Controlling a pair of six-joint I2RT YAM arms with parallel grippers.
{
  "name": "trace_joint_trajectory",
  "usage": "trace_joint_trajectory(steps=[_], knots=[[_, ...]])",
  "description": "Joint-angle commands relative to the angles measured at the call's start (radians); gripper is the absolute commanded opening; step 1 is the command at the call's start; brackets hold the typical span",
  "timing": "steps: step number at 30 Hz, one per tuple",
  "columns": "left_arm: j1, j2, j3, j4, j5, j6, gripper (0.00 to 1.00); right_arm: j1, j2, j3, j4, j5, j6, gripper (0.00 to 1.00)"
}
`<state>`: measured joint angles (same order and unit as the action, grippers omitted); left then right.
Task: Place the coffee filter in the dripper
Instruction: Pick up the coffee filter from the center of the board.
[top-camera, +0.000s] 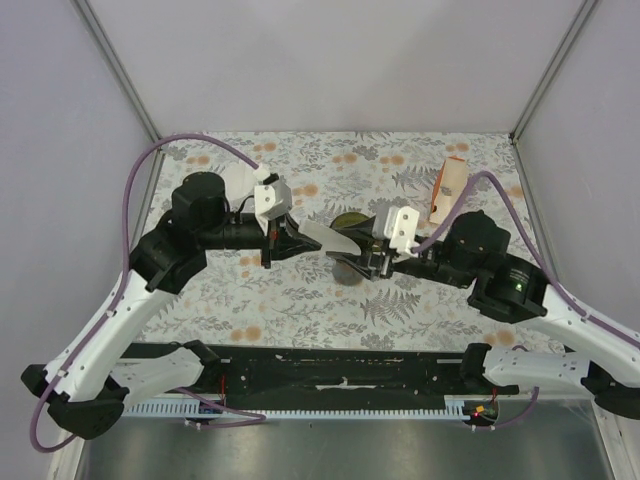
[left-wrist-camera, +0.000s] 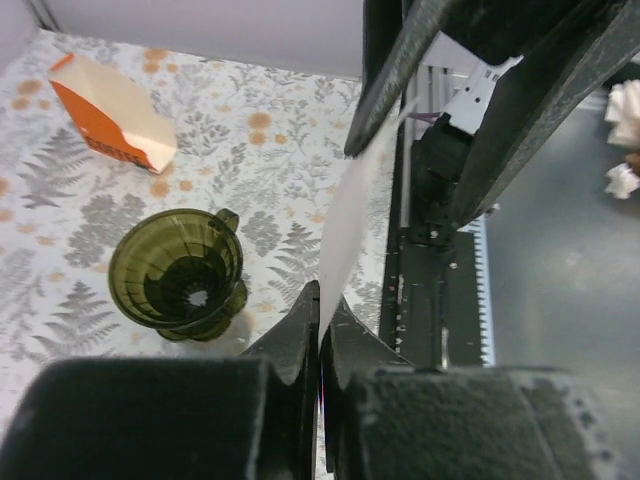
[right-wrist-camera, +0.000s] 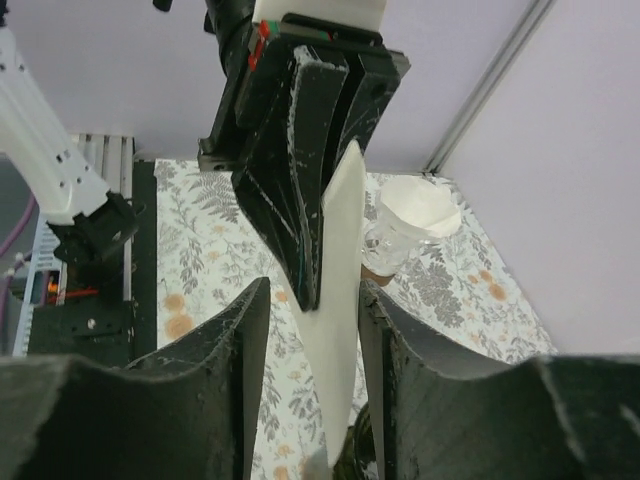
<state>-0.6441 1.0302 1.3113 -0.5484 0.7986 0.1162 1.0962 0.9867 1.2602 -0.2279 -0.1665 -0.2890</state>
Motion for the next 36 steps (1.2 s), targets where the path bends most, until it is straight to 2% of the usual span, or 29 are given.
trace_joint_trajectory(steps=[1, 6, 10, 22, 28, 31, 36], knots=[[-0.081, -0.071, -0.027, 0.01, -0.163, 0.233, 0.02, -0.001, -0.098, -0.024, -0.065, -0.123, -0.108, 0.5], [-0.172, -0.102, -0.072, 0.016, -0.297, 0.416, 0.02, 0.001, -0.115, 0.005, -0.155, -0.2, -0.229, 0.54], [-0.222, -0.116, -0.096, 0.059, -0.381, 0.468, 0.02, 0.001, -0.118, 0.016, -0.179, -0.243, -0.285, 0.54], [-0.255, -0.13, -0.133, 0.11, -0.441, 0.481, 0.02, -0.001, -0.106, 0.024, -0.148, -0.222, -0.332, 0.44], [-0.253, -0.133, -0.133, 0.108, -0.443, 0.479, 0.02, -0.001, -0.105, 0.016, -0.126, -0.151, -0.351, 0.46], [-0.255, -0.133, -0.133, 0.107, -0.44, 0.473, 0.02, -0.001, -0.1, 0.015, -0.105, -0.146, -0.351, 0.51], [-0.255, -0.131, -0.126, 0.108, -0.44, 0.464, 0.02, -0.001, -0.1, 0.011, -0.094, -0.163, -0.349, 0.5]])
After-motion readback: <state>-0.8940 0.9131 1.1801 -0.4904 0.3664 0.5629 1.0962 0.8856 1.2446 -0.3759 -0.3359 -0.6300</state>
